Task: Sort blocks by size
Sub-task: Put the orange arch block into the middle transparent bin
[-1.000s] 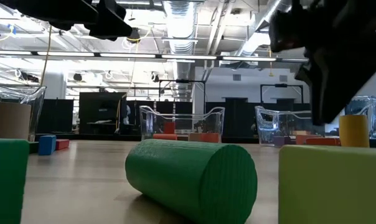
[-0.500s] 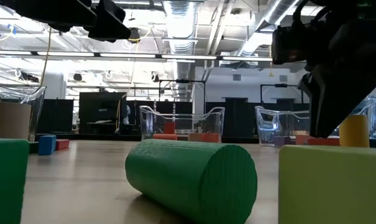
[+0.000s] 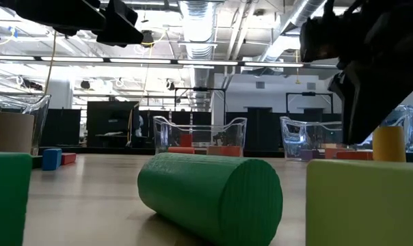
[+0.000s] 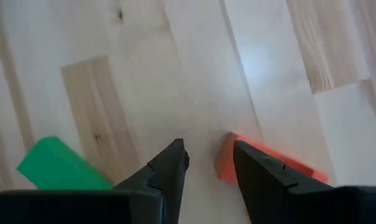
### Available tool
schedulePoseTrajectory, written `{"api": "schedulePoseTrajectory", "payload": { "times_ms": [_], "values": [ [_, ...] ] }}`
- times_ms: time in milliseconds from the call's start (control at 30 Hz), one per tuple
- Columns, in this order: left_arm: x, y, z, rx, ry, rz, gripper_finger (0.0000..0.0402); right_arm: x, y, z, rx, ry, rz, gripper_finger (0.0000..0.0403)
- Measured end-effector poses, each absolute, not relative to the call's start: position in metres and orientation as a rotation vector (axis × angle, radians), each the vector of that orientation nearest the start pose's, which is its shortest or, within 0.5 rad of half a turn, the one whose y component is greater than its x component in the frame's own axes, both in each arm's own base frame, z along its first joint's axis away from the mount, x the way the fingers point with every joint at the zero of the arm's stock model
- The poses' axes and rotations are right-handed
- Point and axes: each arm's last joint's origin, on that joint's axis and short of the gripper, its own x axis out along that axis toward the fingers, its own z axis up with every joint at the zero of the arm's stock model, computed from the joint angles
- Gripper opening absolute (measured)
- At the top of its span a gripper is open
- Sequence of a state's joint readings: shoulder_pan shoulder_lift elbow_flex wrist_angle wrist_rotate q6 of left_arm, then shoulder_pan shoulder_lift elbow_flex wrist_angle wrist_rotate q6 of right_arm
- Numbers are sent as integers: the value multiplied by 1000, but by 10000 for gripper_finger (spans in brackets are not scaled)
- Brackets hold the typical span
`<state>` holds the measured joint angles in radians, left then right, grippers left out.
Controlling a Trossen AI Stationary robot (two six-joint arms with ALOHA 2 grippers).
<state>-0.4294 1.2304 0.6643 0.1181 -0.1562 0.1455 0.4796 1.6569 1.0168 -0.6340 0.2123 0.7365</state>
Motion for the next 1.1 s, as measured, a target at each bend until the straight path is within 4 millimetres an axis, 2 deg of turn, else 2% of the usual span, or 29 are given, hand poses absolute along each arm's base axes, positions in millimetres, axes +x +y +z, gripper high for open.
{"api": "schedulePoseTrajectory", "payload": {
  "times_ms": [300, 467, 633, 900, 1100],
  "values": [
    [236, -103, 230, 278, 410, -301, 226, 264, 125, 164, 244, 1238, -297, 164],
    [236, -103, 230, 277, 410, -301, 226, 268, 127, 159, 290, 1181, -260, 164],
    [236, -103, 230, 278, 409, -302, 226, 264, 126, 154, 289, 1194, -270, 163],
    [236, -103, 230, 275, 406, -301, 226, 264, 125, 153, 267, 1173, -274, 149],
    [236, -103, 230, 272, 406, -300, 226, 268, 126, 155, 227, 1120, -261, 156]
  ]
}}
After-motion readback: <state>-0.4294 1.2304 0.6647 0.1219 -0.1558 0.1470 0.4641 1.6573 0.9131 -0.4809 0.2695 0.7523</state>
